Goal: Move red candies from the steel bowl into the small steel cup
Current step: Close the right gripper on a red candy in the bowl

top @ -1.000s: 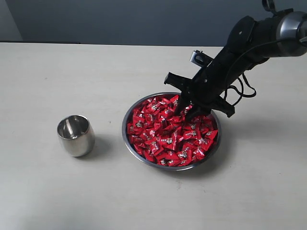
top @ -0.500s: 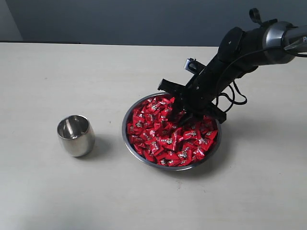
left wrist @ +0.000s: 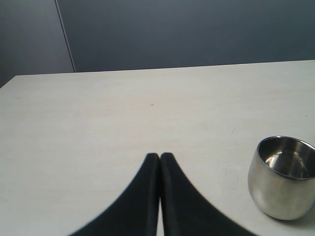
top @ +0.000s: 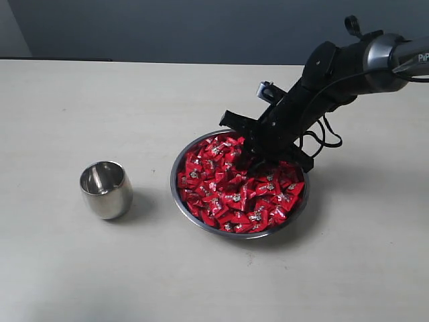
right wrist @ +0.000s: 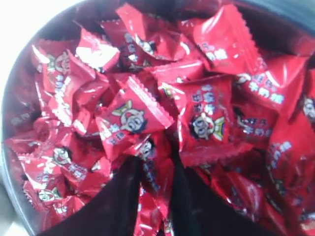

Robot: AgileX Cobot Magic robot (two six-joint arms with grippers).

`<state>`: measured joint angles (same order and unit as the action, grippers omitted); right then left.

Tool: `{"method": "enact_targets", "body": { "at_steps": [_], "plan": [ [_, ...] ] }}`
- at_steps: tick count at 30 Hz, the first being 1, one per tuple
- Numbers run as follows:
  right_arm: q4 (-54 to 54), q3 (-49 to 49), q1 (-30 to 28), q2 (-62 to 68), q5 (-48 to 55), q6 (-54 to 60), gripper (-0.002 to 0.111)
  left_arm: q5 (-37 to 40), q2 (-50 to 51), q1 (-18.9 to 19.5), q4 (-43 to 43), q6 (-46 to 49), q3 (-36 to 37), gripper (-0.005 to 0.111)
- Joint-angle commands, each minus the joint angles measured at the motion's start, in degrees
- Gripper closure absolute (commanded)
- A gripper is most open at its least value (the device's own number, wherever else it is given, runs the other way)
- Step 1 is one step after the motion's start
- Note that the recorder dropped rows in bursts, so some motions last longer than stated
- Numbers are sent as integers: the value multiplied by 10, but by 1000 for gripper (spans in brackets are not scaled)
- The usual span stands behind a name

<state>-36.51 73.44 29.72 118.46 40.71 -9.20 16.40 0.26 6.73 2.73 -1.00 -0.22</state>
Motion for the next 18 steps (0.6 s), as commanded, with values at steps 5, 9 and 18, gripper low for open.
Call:
{"method": "enact_targets", "body": {
  "at_steps": [5,9,18],
  "plan": [
    [-4,-1,0,0,-1,20,109,-1,-3,0,-2,-1,2,106],
    [-1,0,0,-9,-5,31,109,-1,-3,0,-2,-1,2,106],
    [11,0,0,-72,-35,37,109,-1,-3,0,-2,-1,2,106]
  ]
}}
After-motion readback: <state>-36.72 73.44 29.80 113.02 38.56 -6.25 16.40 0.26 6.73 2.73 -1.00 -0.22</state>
